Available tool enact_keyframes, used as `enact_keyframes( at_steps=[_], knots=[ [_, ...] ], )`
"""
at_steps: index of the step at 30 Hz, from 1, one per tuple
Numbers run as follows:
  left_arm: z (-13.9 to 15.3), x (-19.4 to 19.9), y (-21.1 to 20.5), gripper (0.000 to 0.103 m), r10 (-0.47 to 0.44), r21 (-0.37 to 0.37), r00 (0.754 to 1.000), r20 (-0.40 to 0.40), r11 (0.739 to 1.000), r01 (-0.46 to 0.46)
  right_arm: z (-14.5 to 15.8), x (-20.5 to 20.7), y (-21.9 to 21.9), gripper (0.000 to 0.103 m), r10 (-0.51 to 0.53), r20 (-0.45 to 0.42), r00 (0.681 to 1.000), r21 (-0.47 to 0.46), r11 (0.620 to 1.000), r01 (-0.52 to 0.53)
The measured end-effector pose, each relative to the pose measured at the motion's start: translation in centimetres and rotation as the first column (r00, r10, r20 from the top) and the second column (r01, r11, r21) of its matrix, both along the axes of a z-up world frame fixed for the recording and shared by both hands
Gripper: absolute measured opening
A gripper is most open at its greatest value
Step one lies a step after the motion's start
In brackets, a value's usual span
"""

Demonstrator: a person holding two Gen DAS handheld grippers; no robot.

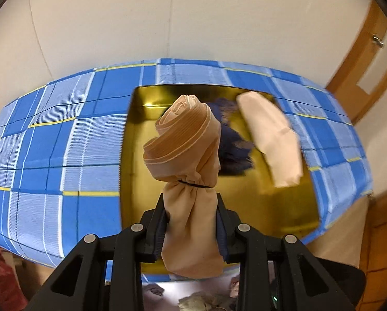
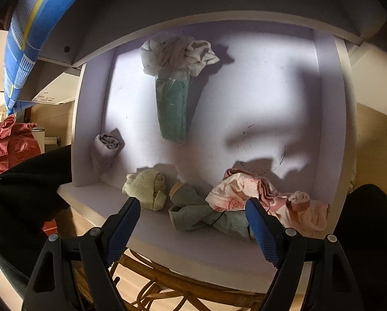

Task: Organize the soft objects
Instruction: 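Lower the tan roll into the tray and open the left gripper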

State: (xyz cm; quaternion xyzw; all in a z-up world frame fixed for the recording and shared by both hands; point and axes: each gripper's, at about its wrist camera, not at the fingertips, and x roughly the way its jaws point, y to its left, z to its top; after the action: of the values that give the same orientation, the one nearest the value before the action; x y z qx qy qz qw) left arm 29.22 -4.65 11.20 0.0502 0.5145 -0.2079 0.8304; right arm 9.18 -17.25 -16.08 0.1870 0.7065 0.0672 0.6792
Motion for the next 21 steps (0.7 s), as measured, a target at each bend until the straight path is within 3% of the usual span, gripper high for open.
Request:
enact_keyframes(
  at_steps=[12,21],
  knots=[
    [-3.9,8.2,-1.6,0.032,0.053,0.190,0.999,0.000,0.980,-0.052,0.2,-0.1,0.0,0.084,-0.015,-0.005,1.000,0.050,0.999,0.015],
    [-4.3,10.7,-2.8,0.040,0.092,0.207,0.994,0.058,0.973,-0.102,0.6,0.2,-0.2,0.084,-0.018,0.003,1.000,0.069,0.997,0.018]
  ],
)
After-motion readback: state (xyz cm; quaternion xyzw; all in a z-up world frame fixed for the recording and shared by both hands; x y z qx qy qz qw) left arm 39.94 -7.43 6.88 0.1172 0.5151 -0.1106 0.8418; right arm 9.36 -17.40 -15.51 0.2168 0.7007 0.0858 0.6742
